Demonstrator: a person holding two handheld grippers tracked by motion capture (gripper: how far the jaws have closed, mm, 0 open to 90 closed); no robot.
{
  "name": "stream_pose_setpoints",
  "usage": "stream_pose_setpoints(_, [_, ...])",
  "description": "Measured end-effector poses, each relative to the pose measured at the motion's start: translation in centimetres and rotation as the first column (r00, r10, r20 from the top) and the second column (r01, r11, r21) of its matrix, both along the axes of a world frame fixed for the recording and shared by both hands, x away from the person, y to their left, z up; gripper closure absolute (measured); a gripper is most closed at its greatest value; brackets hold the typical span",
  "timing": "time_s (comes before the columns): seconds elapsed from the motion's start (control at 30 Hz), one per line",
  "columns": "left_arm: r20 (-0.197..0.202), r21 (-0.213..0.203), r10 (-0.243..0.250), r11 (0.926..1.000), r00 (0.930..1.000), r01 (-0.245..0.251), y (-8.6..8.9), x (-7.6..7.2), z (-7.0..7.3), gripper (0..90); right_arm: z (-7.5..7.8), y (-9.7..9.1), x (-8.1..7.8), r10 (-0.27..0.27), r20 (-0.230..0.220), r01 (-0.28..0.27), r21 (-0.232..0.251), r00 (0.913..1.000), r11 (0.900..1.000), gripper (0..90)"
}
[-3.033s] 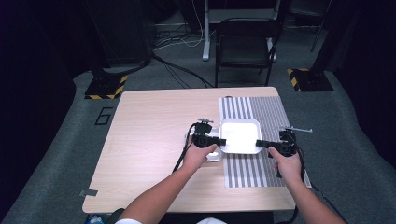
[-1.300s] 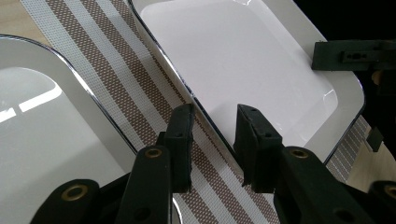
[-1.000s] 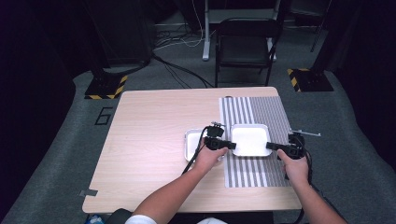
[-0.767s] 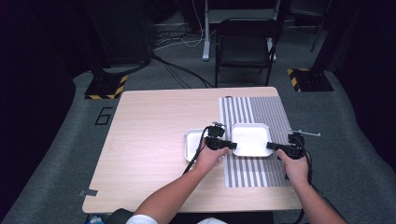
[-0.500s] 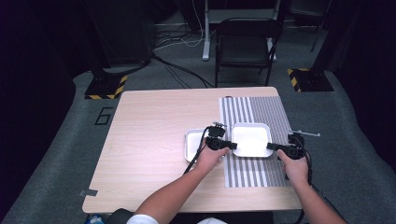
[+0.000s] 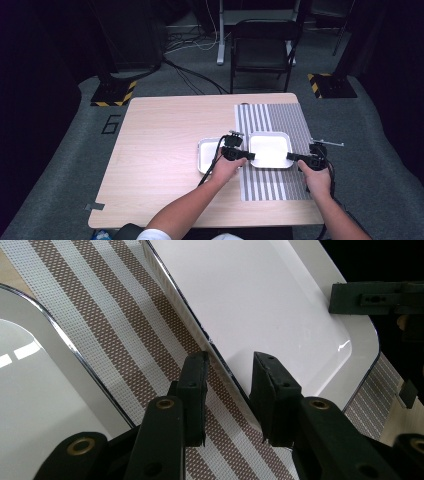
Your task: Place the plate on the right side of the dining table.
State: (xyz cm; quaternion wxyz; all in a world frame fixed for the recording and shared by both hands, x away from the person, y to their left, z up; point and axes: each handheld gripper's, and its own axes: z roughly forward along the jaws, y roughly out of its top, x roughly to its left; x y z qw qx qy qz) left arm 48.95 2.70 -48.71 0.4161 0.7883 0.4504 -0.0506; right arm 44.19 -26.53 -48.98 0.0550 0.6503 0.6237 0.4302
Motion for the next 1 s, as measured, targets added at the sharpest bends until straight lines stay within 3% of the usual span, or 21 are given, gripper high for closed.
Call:
stream_pose_setpoints(0.57, [-0.011, -0.004, 0.005, 1.0000, 0.9999, -0.005, -0.5, 0.4, -0.3, 68.2, -0.3, -0.3, 0.4, -0.007, -0.004, 0.007, -0.008, 1.0000, 0.9999, 79.2])
stream_pose_setpoints(1.0, [-0.022, 0.017, 0.008, 0.9998, 0.9997, -0.007, -1.5, 1.4, -0.8, 68.7, -1.1, -0.9, 1.3, -0.028, -0.021, 0.028, -0.024, 0.9994, 0.9993, 79.4])
